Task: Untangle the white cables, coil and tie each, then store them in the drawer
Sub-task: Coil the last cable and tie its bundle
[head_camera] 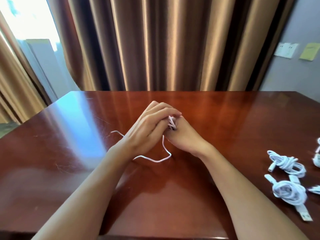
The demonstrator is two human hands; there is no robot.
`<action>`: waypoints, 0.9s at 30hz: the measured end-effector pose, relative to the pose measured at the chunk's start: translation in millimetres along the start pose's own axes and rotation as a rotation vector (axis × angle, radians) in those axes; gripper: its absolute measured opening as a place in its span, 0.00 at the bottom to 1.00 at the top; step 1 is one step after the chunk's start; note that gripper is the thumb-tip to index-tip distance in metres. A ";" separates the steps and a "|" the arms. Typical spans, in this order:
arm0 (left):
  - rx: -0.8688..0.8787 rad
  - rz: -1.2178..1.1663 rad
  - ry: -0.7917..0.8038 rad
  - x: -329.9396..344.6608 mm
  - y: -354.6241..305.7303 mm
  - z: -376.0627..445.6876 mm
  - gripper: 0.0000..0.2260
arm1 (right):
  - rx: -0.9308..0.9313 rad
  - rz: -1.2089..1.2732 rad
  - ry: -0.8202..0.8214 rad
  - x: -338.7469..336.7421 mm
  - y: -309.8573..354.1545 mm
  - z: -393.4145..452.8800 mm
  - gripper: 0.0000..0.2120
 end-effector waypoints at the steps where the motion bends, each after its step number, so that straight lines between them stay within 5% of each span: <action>1: -0.020 -0.037 -0.006 -2.1 0.4 -0.5 0.17 | 0.040 0.001 0.015 -0.7 -5.9 2.2 0.08; 4: -0.045 -0.059 -0.025 -1.6 -1.4 -2.1 0.11 | 0.082 -0.048 0.038 2.0 -10.9 3.4 0.11; 9: -0.200 0.026 -0.213 -6.1 8.6 -3.9 0.21 | 0.052 -0.090 0.119 17.2 -2.9 -5.1 0.08; 19: -0.860 -0.515 -0.743 -21.8 48.9 -38.2 0.24 | -0.007 0.199 0.079 -4.4 13.5 -11.9 0.13; 27: -0.902 -0.550 -0.732 -17.6 46.7 -38.7 0.28 | 0.045 0.391 0.143 10.2 14.9 -14.3 0.10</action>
Point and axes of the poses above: each hand's wrist, its own z-axis towards the middle knuckle, its own x-axis out of the palm, y = z × x, the point moved 8 cm from there along z, towards the middle knuckle, and after that the axes turned 13 degrees about x, right-handed, at the moved point
